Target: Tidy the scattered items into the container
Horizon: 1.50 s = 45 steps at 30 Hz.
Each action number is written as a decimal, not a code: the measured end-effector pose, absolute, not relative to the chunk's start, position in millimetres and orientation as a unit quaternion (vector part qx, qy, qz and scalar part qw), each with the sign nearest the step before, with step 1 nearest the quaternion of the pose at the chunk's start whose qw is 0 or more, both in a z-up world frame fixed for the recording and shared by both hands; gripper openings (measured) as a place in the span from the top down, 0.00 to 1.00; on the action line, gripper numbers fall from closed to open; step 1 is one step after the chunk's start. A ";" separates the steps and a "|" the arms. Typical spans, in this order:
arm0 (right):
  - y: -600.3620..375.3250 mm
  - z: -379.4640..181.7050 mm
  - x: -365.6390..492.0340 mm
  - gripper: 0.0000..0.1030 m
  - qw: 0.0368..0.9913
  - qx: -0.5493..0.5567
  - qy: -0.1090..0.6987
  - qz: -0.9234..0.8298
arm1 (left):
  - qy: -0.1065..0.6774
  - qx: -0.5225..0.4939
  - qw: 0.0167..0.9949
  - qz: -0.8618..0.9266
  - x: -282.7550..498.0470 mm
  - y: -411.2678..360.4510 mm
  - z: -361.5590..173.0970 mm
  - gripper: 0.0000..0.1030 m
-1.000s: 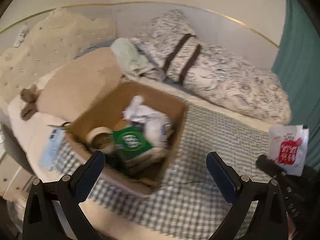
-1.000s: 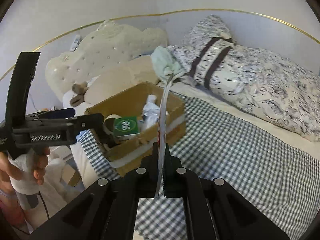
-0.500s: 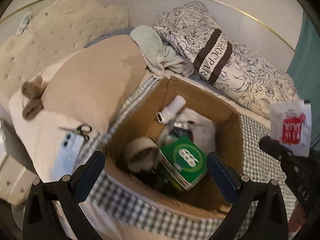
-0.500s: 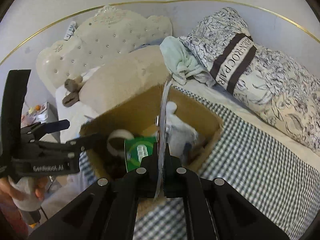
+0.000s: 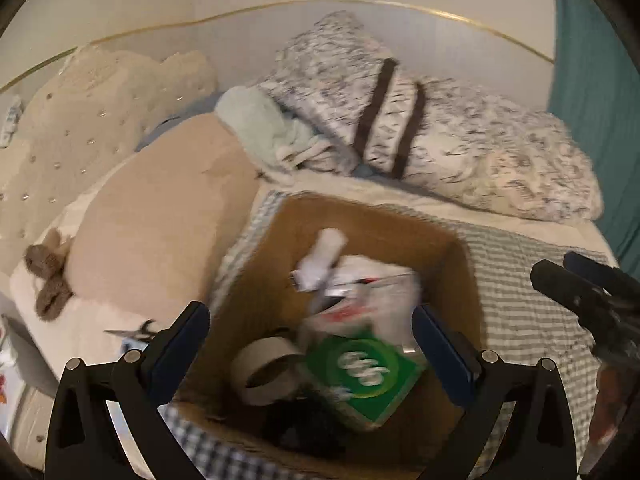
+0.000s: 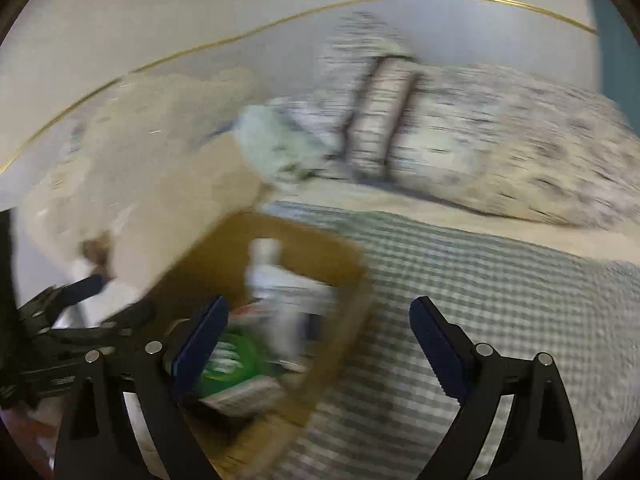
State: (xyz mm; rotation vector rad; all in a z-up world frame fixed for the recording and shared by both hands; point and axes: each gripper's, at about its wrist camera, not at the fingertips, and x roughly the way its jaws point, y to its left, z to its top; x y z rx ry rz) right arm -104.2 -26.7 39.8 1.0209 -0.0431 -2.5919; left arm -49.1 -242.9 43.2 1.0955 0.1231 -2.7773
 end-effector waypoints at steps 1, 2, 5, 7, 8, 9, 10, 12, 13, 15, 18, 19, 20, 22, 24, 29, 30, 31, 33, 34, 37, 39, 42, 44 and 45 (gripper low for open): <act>-10.1 38.6 -100.3 0.05 0.138 0.360 -0.015 -0.922 | 0.043 0.364 0.065 -0.928 -49.1 -232.6 43.7 0.00; 0.4 36.4 -96.7 0.02 0.110 0.362 -0.014 -0.925 | 0.043 0.364 0.057 -0.929 -49.3 -223.1 43.2 0.00; 33.8 24.0 -73.8 0.02 0.049 0.381 -0.004 -0.923 | 0.037 0.376 0.046 -0.925 -49.9 -196.2 37.7 0.00; 49.5 15.2 -61.1 0.00 0.047 0.394 -0.010 -0.918 | 0.027 0.386 0.045 -0.921 -47.4 -178.5 34.2 0.00; 55.9 11.7 -55.8 0.00 0.049 0.399 -0.013 -0.916 | 0.023 0.390 0.047 -0.920 -45.4 -171.6 33.9 0.00; 60.7 9.4 -52.4 0.00 0.048 0.403 -0.012 -0.914 | 0.020 0.393 0.049 -0.918 -42.9 -166.0 33.9 0.00; 64.4 7.8 -48.6 0.00 0.045 0.407 -0.011 -0.912 | 0.018 0.399 0.053 -0.915 -40.0 -161.5 34.0 0.00; 71.3 8.7 -42.0 0.00 0.038 0.410 -0.013 -0.911 | 0.019 0.407 0.052 -0.912 -34.0 -156.3 35.2 0.00; 74.9 9.6 -39.3 0.00 0.036 0.408 -0.016 -0.912 | 0.018 0.408 0.051 -0.911 -30.7 -154.4 36.6 0.00; 82.4 11.7 -31.9 0.00 0.031 0.404 -0.026 -0.914 | 0.009 0.407 0.054 -0.912 -26.8 -151.3 39.1 0.00; 87.1 14.0 -27.4 0.00 0.024 0.401 -0.038 -0.915 | -0.002 0.402 0.050 -0.914 -22.4 -147.6 42.2 0.00; 87.5 14.0 -28.2 0.00 0.021 0.403 -0.036 -0.914 | -0.002 0.400 0.045 -0.915 -20.9 -147.0 43.2 0.00; 88.1 14.2 -27.9 0.00 0.019 0.404 -0.034 -0.914 | -0.001 0.398 0.043 -0.916 -19.5 -146.8 44.0 0.00; 87.1 15.6 -27.4 0.00 0.016 0.403 -0.030 -0.915 | 0.004 0.395 0.039 -0.918 -18.1 -147.9 44.6 0.00; 84.0 16.6 -27.7 0.00 0.016 0.401 -0.023 -0.916 | 0.008 0.397 0.038 -0.917 -18.5 -149.3 43.2 0.00; 74.6 13.6 -29.6 0.00 0.019 0.405 -0.006 -0.914 | 0.010 0.399 0.039 -0.916 -20.0 -151.5 40.3 0.00; 73.6 13.1 -30.1 0.00 0.020 0.406 -0.005 -0.914 | 0.010 0.401 0.040 -0.915 -20.9 -151.9 39.8 0.00; 72.9 12.4 -30.6 0.00 0.021 0.407 -0.007 -0.913 | 0.010 0.403 0.042 -0.914 -22.0 -152.6 39.0 0.00; 71.9 11.3 -31.2 0.00 0.023 0.408 -0.008 -0.913 | 0.010 0.404 0.043 -0.913 -22.7 -153.8 36.9 0.00; 71.7 10.6 -31.6 0.00 0.023 0.408 -0.006 -0.912 | 0.011 0.405 0.043 -0.913 -23.1 -154.2 35.9 0.00; 71.5 8.4 -33.3 0.00 0.020 0.412 -0.003 -0.911 | 0.014 0.411 0.043 -0.910 -25.0 -155.4 32.7 0.00; 72.5 7.3 -34.0 0.00 0.020 0.415 -0.006 -0.910 | 0.016 0.413 0.041 -0.910 -25.3 -155.7 31.6 0.00; 73.4 6.3 -33.7 0.00 0.019 0.415 -0.007 -0.910 | 0.019 0.398 0.043 -0.916 -21.2 -155.6 33.2 0.00; 74.1 5.5 -34.1 0.00 0.019 0.416 -0.006 -0.909 | 0.015 0.391 0.036 -0.920 -19.0 -153.5 35.3 0.00; 74.4 5.0 -34.3 0.00 0.019 0.416 -0.006 -0.909 | 0.014 0.390 0.032 -0.920 -18.6 -152.0 36.1 0.00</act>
